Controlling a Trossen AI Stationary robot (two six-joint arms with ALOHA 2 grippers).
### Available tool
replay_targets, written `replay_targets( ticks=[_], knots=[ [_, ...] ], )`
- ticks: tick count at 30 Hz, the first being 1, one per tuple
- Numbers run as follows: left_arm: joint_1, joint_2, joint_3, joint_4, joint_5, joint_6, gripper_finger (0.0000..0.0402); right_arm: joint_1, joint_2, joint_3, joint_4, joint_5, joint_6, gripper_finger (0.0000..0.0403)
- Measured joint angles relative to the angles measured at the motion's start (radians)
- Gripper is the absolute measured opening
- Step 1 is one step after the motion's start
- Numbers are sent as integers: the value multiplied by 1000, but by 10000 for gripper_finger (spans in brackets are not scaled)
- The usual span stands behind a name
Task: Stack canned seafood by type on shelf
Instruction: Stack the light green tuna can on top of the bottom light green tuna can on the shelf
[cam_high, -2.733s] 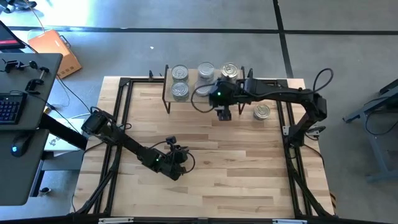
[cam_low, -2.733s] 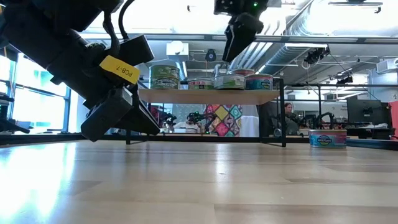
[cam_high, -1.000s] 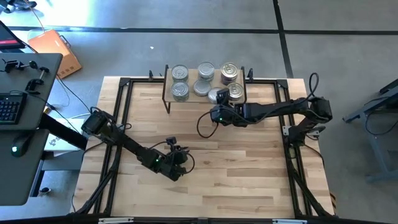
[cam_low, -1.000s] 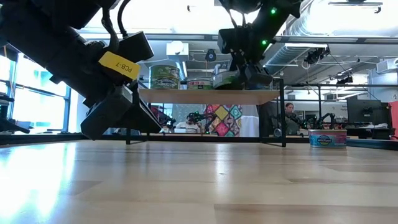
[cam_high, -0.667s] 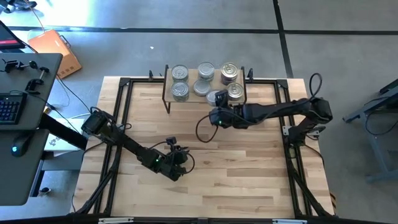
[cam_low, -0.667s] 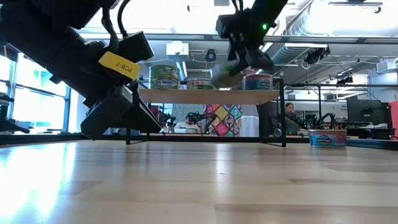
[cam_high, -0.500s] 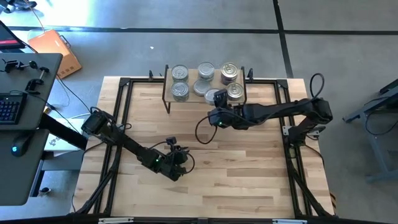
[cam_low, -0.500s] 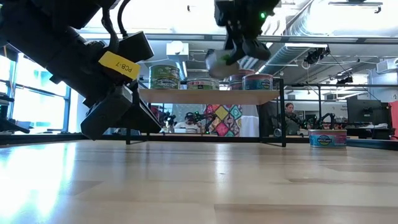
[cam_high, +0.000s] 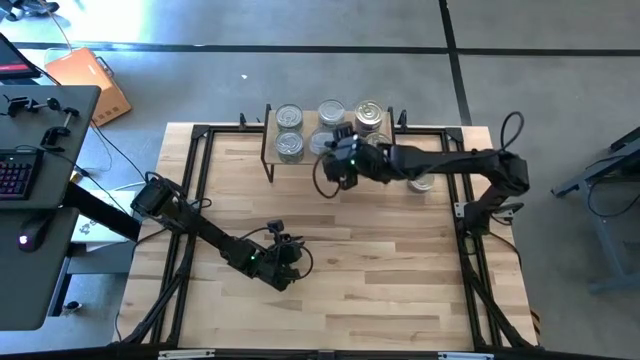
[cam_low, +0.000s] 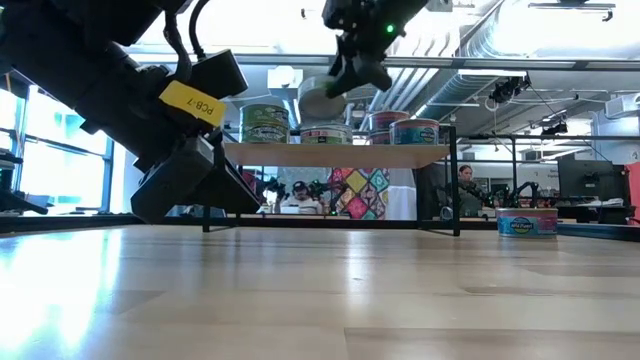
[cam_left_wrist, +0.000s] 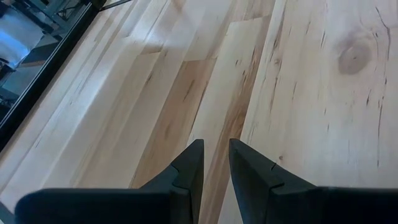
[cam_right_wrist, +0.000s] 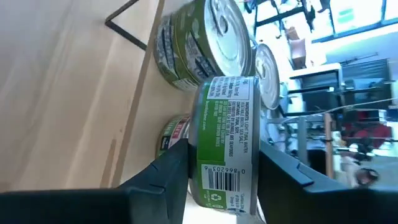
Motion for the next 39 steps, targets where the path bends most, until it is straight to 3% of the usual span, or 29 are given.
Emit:
replay_targets(
  ticks=[3, 16, 28, 39],
  knots=[
    [0, 0, 0, 1, 0, 0, 69, -40, 19, 0, 22, -49, 18, 142],
    [0, 0, 0, 4, 0, 2, 69, -73, 42, 0, 23, -46, 36, 146],
    [0, 0, 0, 4, 0, 2, 69, -72, 43, 0, 18, -44, 74, 269],
    [0, 0, 0, 11, 1, 2, 69, -71, 15, 0, 1, 9, 104, 278]
  ],
)
